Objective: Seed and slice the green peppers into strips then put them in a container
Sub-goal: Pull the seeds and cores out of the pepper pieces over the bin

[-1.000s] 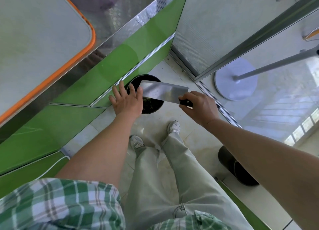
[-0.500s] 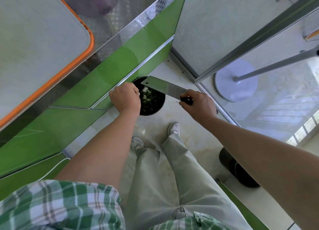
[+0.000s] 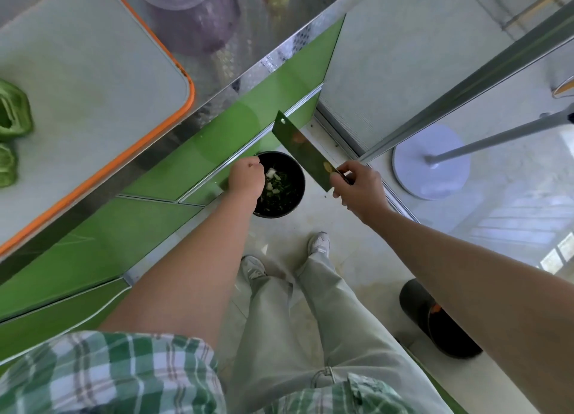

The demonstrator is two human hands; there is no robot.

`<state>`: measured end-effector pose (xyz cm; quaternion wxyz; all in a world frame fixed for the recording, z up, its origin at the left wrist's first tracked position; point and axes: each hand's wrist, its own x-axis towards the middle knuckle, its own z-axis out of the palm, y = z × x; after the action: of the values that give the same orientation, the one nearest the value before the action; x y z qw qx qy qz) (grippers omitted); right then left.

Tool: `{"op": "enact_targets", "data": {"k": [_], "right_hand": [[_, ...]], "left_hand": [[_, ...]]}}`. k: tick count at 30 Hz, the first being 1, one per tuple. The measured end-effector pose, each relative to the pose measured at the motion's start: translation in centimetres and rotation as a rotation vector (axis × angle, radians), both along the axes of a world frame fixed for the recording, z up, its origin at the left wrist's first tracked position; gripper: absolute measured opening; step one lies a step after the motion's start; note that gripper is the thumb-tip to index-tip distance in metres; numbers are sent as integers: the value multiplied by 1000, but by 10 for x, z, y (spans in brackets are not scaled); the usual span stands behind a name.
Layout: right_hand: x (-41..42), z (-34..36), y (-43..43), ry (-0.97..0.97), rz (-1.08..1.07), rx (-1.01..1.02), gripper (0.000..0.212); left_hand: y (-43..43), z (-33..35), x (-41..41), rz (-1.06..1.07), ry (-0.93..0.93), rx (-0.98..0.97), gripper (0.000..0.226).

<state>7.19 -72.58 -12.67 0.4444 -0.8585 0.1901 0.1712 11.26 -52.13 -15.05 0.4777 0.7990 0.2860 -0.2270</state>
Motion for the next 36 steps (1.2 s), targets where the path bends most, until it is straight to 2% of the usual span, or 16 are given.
{"op": "enact_targets", "data": {"k": [1,2,4,6,9,13,17,21,24,26,32,36], "right_hand": [[2,3,0,15,-22,21,11],[3,6,1,30,-39,39,13],[6,12,3,63,-45,93,18],[8,16,7,99,-17,154,24],[11,15,14,151,38,227,30],[10,8,21,207,61,244,37],[5,-2,20,182,11,145,34],[1,-1,24,215,75,237,40],[-1,-4,28,217,105,190,39],[-1,-7,29,189,70,132,35],[-4,-7,28,231,99,169,37],[-6,-10,25,217,26,153,35]], "left_hand": [[-2,6,4,190,114,-201,23],[-1,9,8,346,217,-383,34],[5,12,14,543,304,-616,56],[10,14,16,634,303,-736,67],[12,15,13,683,314,-754,80],[15,20,13,752,319,-980,76],[20,17,9,783,328,-988,79],[21,11,8,843,336,-932,83],[20,11,8,876,347,-914,82],[20,14,6,853,351,-886,84],[21,14,4,846,351,-930,88],[25,14,2,824,346,-926,91]]}}
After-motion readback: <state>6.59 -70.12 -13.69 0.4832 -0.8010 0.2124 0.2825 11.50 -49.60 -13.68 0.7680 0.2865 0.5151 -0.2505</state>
